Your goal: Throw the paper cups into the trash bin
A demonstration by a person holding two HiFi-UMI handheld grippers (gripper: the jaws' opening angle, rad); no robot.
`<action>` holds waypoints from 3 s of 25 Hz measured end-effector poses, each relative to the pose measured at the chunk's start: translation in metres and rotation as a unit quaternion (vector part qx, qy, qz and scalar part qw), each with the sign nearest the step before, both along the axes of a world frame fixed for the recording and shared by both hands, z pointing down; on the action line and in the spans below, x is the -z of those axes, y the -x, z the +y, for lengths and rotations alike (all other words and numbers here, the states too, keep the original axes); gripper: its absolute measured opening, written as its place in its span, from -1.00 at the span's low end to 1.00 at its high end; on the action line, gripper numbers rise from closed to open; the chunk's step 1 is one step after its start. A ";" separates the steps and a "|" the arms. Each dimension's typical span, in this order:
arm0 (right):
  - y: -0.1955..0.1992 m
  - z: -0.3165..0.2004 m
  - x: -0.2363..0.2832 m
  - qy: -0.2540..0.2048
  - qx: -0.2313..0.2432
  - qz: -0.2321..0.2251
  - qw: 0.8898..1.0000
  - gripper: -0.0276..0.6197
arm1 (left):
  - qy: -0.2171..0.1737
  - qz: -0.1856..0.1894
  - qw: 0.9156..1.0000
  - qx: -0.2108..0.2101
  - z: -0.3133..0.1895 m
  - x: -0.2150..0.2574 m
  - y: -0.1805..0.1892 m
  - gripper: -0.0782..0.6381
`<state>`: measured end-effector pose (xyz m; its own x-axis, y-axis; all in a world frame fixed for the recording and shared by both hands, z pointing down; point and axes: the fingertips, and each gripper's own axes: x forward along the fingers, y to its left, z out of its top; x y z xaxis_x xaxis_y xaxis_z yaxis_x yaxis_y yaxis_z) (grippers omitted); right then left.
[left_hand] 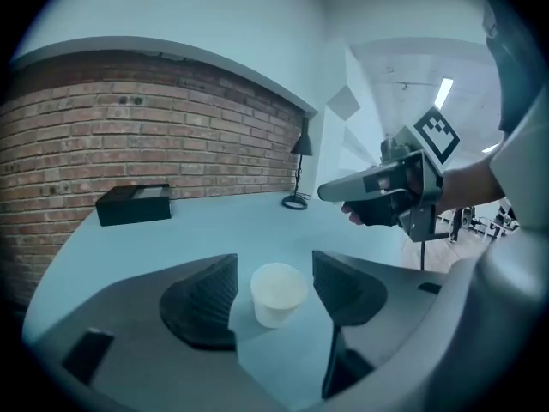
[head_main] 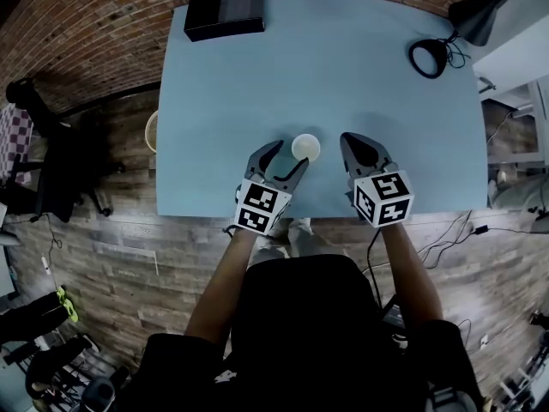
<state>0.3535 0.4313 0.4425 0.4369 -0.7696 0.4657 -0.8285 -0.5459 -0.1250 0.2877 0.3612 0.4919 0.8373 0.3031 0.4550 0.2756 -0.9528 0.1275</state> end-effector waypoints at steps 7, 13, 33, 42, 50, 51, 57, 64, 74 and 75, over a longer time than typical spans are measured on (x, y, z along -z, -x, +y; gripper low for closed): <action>-0.006 0.009 -0.027 0.024 0.000 -0.018 1.000 -0.93 | -0.006 -0.030 0.999 -0.019 0.017 -0.040 -0.022 0.28; -0.009 0.017 -0.050 0.045 0.009 -0.026 0.999 -0.93 | -0.030 -0.041 0.998 -0.039 0.030 -0.065 -0.036 0.59; -0.015 0.022 -0.076 0.058 0.011 -0.039 0.997 -0.93 | -0.037 -0.045 0.996 -0.073 0.041 -0.096 -0.045 0.43; -0.014 0.020 -0.073 0.061 0.014 -0.034 0.998 -0.93 | -0.027 -0.042 0.996 -0.070 0.039 -0.089 -0.043 0.24; -0.005 -0.002 -0.063 0.065 0.042 -0.008 0.997 -0.93 | -0.021 -0.019 0.999 -0.036 0.014 -0.056 -0.030 0.21; -0.003 -0.007 -0.062 0.062 0.047 -0.007 0.997 -0.93 | -0.019 -0.011 0.999 -0.027 0.009 -0.051 -0.027 0.20; 0.007 -0.042 -0.052 0.035 0.084 -0.004 0.996 -0.93 | -0.025 0.002 1.000 0.017 -0.022 -0.034 -0.009 0.18; 0.023 -0.088 -0.034 0.005 0.128 -0.003 0.992 -0.93 | -0.026 0.023 0.996 0.084 -0.061 0.000 0.021 0.18; 0.072 -0.155 -0.014 -0.024 0.214 -0.002 0.977 -0.93 | -0.034 0.047 0.979 0.196 -0.120 0.038 0.084 0.18; 0.078 -0.163 -0.012 -0.026 0.223 -0.001 0.975 -0.93 | -0.036 0.049 0.977 0.206 -0.126 0.040 0.091 0.18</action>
